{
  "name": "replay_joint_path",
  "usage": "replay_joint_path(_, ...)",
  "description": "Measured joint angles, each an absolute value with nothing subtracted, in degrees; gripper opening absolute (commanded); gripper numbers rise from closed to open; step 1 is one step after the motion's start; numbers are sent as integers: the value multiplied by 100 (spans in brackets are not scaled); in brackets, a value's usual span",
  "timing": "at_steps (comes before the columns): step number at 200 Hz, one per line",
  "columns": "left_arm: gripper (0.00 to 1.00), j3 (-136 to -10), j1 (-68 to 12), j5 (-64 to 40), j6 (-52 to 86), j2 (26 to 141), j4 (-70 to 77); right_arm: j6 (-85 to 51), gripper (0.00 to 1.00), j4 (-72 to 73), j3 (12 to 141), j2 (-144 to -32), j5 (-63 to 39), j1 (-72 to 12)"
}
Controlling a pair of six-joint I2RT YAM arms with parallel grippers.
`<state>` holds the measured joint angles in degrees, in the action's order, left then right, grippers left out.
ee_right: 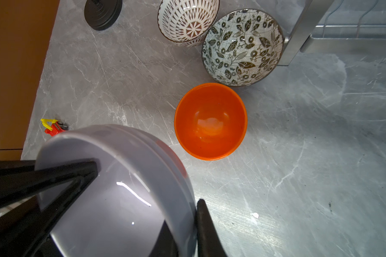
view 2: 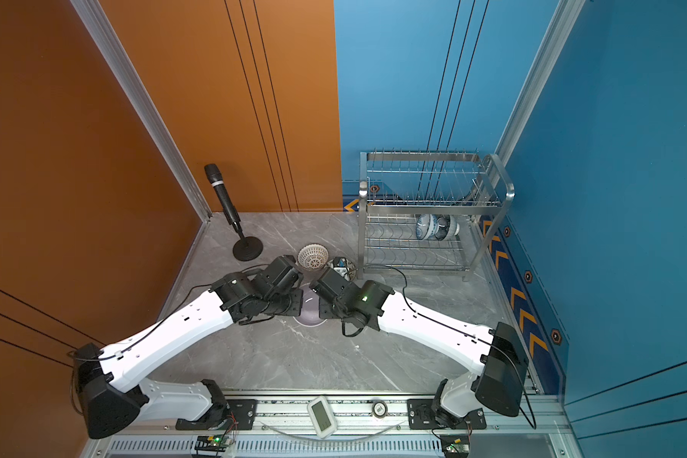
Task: Load bowls into a dish rack
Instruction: Place the bowl in the dish rack.
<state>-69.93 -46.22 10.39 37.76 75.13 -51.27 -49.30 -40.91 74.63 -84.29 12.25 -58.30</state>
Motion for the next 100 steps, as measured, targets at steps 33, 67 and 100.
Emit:
replay_joint_path(33,9,-7043,-4654,1079,3756,7518,-5105,-4980,0,-4112,7470,-8433,1387,-5861)
replay_joint_path(67,15,-7175,-4687,1066,3732,7546,-5065,-5068,0,-4195,7474,-8466,1603,-5861)
replay_joint_path(100,20,-7249,-4700,943,3715,7546,-4908,-5175,0,-4346,7470,-8473,1811,-5848)
